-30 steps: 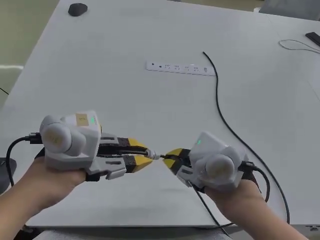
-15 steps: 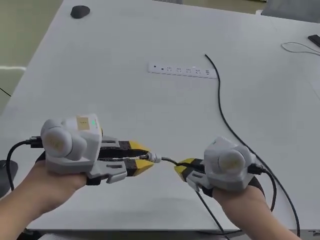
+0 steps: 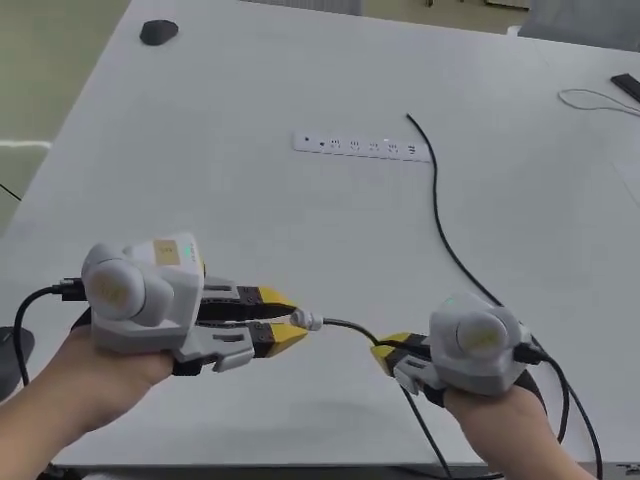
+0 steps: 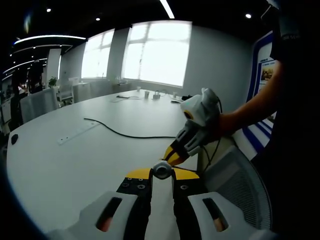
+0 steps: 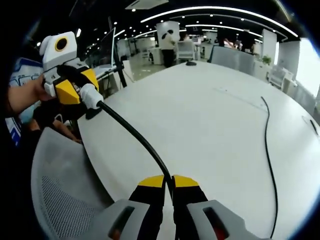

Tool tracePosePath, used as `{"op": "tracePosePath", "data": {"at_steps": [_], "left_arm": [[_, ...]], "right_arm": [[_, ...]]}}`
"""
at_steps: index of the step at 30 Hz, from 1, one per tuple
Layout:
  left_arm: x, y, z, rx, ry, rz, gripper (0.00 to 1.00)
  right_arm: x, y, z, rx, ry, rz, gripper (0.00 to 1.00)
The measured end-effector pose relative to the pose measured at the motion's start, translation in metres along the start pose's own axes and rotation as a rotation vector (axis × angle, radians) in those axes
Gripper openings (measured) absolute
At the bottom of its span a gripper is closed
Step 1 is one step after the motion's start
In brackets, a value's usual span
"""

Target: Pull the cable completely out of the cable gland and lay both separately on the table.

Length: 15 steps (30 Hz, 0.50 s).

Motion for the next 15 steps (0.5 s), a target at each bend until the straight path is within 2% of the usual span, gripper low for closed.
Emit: {"op": "tracePosePath", "data": {"at_steps": [15], "left_arm": [[0.0011, 0.0022, -0.0020, 0.012, -0.015, -0.021, 0.15]], "right_arm": [[-0.0004, -0.0028, 0.0043, 0.032, 0.001, 0.004, 0.00]]}}
Point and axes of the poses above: the centre of the closed fingertips' face, and the gripper's own axes: x roughly backward along the fingers, y roughly to its left, z roughly out of its underside, the point moved 2 cm from there along x, roughly backward along the fingers, and after that the axes turned 13 degrees about x, right-handed, at the moved point
